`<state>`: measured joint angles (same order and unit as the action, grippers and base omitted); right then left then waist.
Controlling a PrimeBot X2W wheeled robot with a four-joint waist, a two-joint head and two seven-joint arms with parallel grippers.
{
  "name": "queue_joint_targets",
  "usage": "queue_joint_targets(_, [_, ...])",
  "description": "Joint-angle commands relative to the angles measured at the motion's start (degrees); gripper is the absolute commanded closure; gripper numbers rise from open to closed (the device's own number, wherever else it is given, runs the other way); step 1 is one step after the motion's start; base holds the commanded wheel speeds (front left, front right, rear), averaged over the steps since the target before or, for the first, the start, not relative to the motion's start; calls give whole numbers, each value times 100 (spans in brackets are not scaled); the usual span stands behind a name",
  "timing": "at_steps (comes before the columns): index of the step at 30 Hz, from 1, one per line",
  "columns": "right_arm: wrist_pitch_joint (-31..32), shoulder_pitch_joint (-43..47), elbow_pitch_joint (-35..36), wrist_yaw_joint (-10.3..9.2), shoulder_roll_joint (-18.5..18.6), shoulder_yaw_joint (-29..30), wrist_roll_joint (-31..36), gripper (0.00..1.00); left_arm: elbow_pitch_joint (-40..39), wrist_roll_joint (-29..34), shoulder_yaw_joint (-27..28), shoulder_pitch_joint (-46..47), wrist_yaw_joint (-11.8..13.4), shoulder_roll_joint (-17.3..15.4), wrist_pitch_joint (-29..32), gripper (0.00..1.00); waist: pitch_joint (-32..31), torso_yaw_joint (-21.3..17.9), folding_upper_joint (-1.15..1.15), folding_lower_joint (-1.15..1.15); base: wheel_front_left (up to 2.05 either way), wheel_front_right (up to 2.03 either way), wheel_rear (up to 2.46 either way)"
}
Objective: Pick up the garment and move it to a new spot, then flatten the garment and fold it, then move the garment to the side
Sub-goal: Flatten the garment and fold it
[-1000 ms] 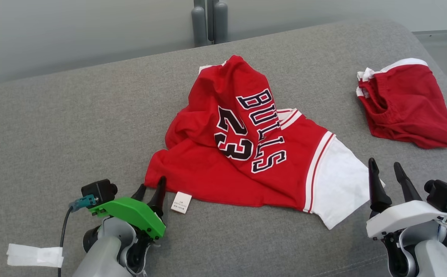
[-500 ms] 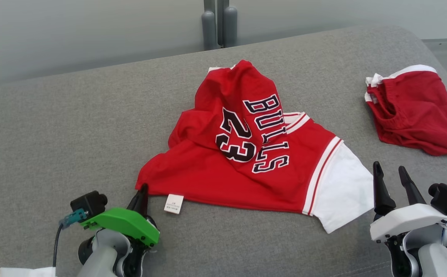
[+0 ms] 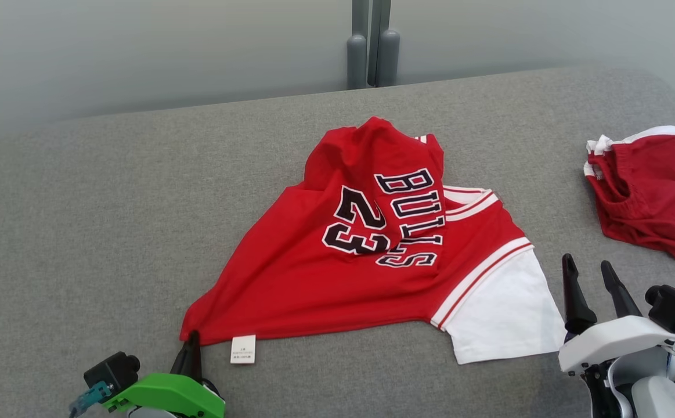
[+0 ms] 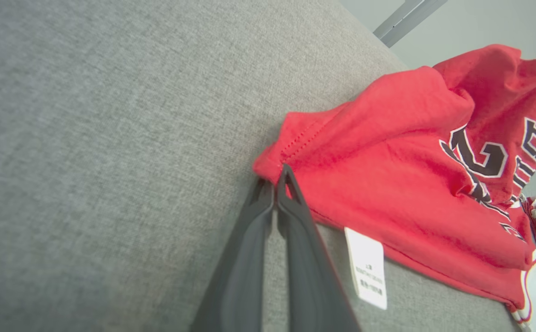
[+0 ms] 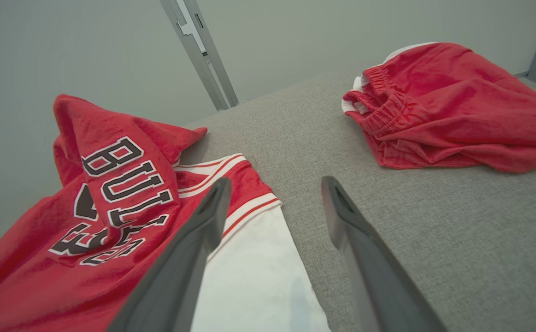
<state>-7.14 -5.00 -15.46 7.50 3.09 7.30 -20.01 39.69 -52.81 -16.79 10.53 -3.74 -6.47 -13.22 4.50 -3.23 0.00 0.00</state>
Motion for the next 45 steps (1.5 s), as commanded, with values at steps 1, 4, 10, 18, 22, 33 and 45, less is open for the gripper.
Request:
queue_joint_targets(1, [12, 57, -3, -2, 12, -2, 33, 0, -18, 28, 32, -78, 44, -30, -39, 85, -41, 12, 0, 0, 0, 0, 0])
queue_joint_targets(4, [30, 84, -25, -2, 9, -40, 49, 0, -89, 135, 12, -172, 111, -45, -88, 0, -119, -14, 0, 0, 0, 0, 0])
queue_joint_targets(10, [6, 159, -4, -2, 10, -32, 146, 0, -451, 326, 208, -299, 164, -101, -182, 0, -304, -85, 0, 0, 0, 0, 0])
queue_joint_targets(18, [43, 254, 391, -2, 3, -51, 427, 0, -1591, 1318, 640, -636, 359, -209, -193, 0, -519, -126, 0, 0, 0, 0, 0])
queue_joint_targets(22, [94, 330, 690, -2, 2, -147, 556, 0, -2108, 1806, 653, -841, 356, -237, -194, 0, -600, -123, 0, 0, 0, 0, 0])
queue_joint_targets(33, [280, 660, 1522, -2, -5, -340, 880, 0, -3074, 2471, 676, -1331, 461, -288, -195, 0, -748, -69, 0, 0, 0, 0, 0])
queue_joint_targets(45, [339, 949, 1900, -2, -18, -509, 900, 0, -3353, 2654, 705, -1699, 671, -329, -196, 0, -784, 36, 0, 0, 0, 0, 0])
